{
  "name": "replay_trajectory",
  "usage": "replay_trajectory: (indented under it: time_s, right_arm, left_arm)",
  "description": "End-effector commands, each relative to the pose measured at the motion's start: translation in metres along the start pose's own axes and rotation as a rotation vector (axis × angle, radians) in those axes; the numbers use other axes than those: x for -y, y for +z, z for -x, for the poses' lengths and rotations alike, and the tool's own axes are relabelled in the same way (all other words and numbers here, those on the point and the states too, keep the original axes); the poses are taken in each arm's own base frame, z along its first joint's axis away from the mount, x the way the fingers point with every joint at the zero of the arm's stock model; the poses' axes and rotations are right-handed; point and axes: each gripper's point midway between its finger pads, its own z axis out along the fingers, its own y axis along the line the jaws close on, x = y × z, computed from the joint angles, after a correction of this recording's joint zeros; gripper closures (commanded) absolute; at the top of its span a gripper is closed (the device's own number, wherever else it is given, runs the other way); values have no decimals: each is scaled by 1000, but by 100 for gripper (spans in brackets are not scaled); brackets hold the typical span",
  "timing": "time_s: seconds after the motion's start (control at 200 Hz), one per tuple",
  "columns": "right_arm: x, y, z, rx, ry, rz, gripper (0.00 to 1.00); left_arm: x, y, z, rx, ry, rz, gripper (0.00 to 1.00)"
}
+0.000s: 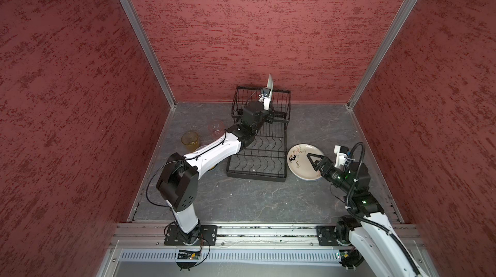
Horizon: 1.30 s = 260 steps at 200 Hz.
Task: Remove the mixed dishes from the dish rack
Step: 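Lift the pale green plate upward in the rack with the left gripper, then pull the pale green plate out of the rack toward the robot with the left gripper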
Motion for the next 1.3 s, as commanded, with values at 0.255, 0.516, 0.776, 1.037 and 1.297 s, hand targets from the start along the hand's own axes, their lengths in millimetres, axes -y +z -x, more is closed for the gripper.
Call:
replay_trajectory:
  time_s: [0.255, 0.516, 0.776, 1.037, 1.297]
  right_arm:
    - [0, 0, 2, 11, -11, -2, 1]
    - [2, 0, 1, 7, -12, -7, 1]
    - [4, 1, 0, 7, -6, -9, 1]
    - [5, 1, -1, 6, -4, -7, 1]
    - [6, 2, -1, 4, -1, -9, 1]
  left_arm:
    - [-10, -13, 51, 121, -29, 37, 95]
    - [-8, -22, 65, 189, -29, 23, 100]
    - [-5, -34, 79, 241, -20, 26, 100]
    - [-6, -44, 90, 297, 1, 31, 100]
    - [-3, -57, 104, 364, 21, 24, 100]
